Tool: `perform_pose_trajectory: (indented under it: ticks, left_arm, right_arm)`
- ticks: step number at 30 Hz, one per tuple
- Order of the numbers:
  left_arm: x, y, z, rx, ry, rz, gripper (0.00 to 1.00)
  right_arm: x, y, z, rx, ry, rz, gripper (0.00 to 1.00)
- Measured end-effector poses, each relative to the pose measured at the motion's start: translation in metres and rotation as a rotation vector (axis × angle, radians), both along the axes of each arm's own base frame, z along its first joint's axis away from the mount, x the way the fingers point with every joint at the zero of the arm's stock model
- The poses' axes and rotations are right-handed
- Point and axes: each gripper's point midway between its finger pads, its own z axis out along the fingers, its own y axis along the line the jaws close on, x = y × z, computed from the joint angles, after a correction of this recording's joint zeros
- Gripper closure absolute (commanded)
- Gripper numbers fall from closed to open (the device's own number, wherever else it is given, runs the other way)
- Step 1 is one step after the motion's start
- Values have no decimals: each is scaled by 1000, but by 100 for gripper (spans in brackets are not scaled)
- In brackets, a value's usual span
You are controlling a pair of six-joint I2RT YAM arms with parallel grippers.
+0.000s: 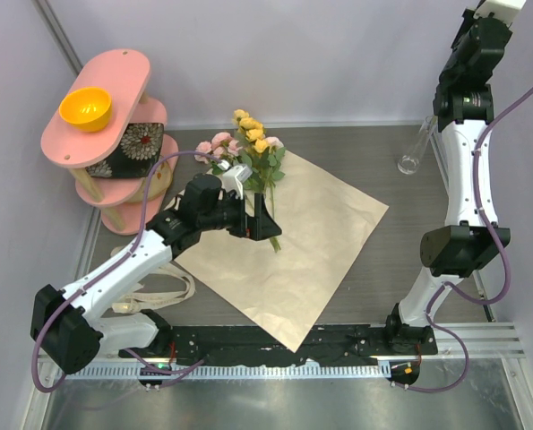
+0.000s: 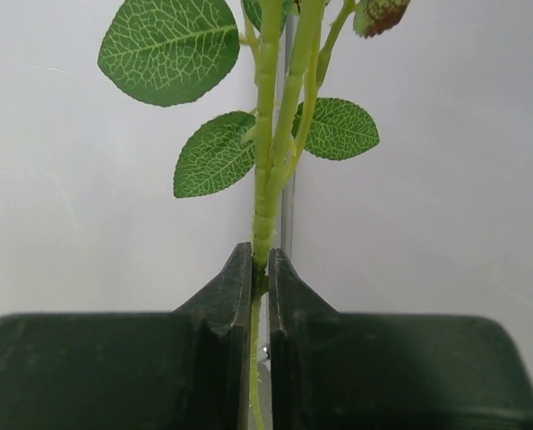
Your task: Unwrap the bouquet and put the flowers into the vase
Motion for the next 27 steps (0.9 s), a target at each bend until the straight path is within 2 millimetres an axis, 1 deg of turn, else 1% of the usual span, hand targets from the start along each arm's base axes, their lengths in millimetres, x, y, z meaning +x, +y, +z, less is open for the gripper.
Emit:
perform_pose_trajectory:
  ticks: [10,15,19,21,25,27]
  left_arm:
    - [0,0,0,-3,2,-2,0]
    - [1,0,1,-6,-1,-2,0]
    - [1,-1,0,-8,0,-6,0]
    - [1,-2,-1,-9,2,-8,0]
    - [2,-2,-1,-9,2,-8,0]
    - [2,-2,-1,-10,1,-7,0]
  right_arm:
    - [0,2,12,-12,-52,15,99]
    - [2,2,9,-16,-53,14,99]
    - [8,1,-2,-17,-37,13,99]
    - [14,1,-14,-19,-24,15,99]
    - [26,0,-47,-17,43,26,99]
    - [29,-1,-56,-16,54,26,99]
